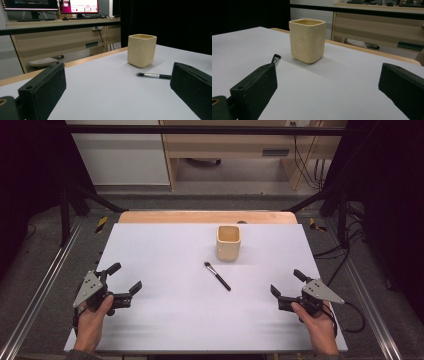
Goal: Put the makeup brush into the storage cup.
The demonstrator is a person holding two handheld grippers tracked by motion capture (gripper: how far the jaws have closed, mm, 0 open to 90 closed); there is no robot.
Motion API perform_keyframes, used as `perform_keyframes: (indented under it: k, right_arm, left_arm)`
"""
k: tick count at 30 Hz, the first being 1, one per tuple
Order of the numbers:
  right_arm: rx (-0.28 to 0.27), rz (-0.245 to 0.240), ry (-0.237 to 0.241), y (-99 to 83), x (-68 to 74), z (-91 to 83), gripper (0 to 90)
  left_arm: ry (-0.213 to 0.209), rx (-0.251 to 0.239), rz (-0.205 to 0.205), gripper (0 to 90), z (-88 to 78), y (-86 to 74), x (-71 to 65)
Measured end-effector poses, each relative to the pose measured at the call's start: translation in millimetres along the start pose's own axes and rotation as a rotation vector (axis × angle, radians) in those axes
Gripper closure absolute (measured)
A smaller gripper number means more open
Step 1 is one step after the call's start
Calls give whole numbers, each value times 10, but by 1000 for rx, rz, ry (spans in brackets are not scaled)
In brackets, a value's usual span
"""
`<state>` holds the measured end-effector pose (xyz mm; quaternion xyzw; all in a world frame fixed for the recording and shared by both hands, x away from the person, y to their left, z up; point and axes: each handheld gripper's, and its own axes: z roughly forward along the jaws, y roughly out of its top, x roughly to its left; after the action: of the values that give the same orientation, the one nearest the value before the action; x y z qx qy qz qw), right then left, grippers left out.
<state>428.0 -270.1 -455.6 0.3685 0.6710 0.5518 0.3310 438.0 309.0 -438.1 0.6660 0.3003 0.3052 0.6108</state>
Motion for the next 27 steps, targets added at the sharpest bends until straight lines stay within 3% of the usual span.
perform_keyframes:
  k: [10, 14, 20, 21, 23, 27]
  right_arm:
    - [6, 0, 2, 0, 9, 1, 24]
    - [19, -12, 28, 0, 39, 7, 39]
    - [51, -35, 34, 10, 110, 28, 36]
    - [67, -72, 26, 23, 149, 33, 45]
    - [74, -91, 20, 58, 196, 46, 51]
    - [87, -83, 41, 175, 289, 103, 61]
  left_arm:
    - [0, -2, 1, 2, 2, -1, -5]
    - [-5, 5, 6, 2, 12, -6, -13]
    - [-4, 13, 13, 2, 22, -12, -19]
    - [-5, 15, 14, 2, 24, -16, -26]
    - [-6, 18, 21, 2, 26, -14, -30]
    - [-6, 16, 19, 2, 27, -20, -28]
